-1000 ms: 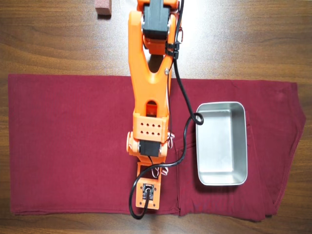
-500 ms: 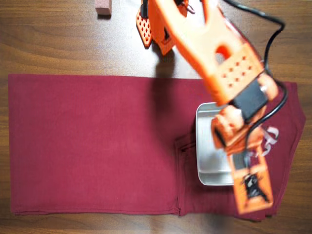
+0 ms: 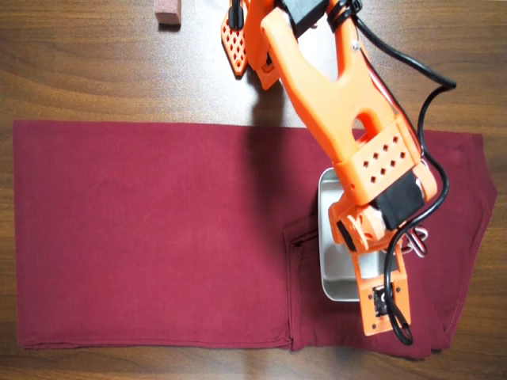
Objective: Grab the cube
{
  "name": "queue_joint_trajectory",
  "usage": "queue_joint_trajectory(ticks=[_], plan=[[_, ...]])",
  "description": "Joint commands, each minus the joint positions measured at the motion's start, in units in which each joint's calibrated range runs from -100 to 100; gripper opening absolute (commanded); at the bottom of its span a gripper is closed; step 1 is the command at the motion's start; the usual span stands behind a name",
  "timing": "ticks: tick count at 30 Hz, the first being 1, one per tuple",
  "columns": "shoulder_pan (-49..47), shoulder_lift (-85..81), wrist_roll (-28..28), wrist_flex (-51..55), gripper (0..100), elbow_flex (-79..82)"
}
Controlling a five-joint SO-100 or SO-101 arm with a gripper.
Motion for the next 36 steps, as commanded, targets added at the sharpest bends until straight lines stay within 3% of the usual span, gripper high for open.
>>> queue_joint_trajectory(ticks=[1, 3, 4, 5, 7, 8, 10, 13, 14, 17, 22, 28, 32, 36], plan=[[0.8, -0.5, 0.2, -0.2, 38, -2.2], [1.3, -1.1, -0.1, -1.0, 36, -3.0], [1.9, -1.8, -0.2, -2.2, 25, -4.5], [3.5, -3.4, -0.7, -5.4, 1, -5.2], [8.8, -8.1, 0.6, -10.6, 0, -4.2], [12.6, -13.3, 1.5, -18.8, 0, 0.9], [21.7, -23.9, 5.8, -39.3, 0, 17.5], [31.3, -39.7, 8.9, -57.9, 0, 42.8], [32.8, -46.1, 9.5, -58.4, 0, 50.2], [35.5, -65.0, 10.2, -51.2, 0, 67.8], [36.4, -83.4, 10.4, -37.6, 0, 79.1], [38.3, -97.2, 10.2, -27.1, 0, 89.0], [39.0, -97.3, 9.4, -22.9, 0, 91.0], [38.4, -97.3, 10.5, 4.7, 0, 91.1]])
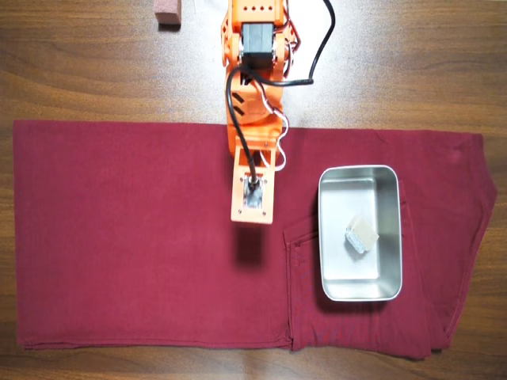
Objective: Grab the cube
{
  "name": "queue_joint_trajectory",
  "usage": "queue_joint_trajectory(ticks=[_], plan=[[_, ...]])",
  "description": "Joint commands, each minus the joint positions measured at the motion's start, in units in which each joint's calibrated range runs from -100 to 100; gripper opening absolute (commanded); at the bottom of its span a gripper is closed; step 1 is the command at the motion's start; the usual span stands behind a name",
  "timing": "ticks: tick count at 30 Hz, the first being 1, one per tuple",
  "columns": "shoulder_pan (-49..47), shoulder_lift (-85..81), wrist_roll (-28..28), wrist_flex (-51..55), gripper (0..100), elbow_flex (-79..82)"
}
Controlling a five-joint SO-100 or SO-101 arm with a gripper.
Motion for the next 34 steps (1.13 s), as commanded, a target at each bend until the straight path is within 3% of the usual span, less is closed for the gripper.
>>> queue_joint_trajectory(ticks=[1, 34], plan=[[-0.4, -0.3, -0.9, 18.1, 0, 0.4], [-0.4, -0.3, -1.6, 18.1, 0, 0.4]])
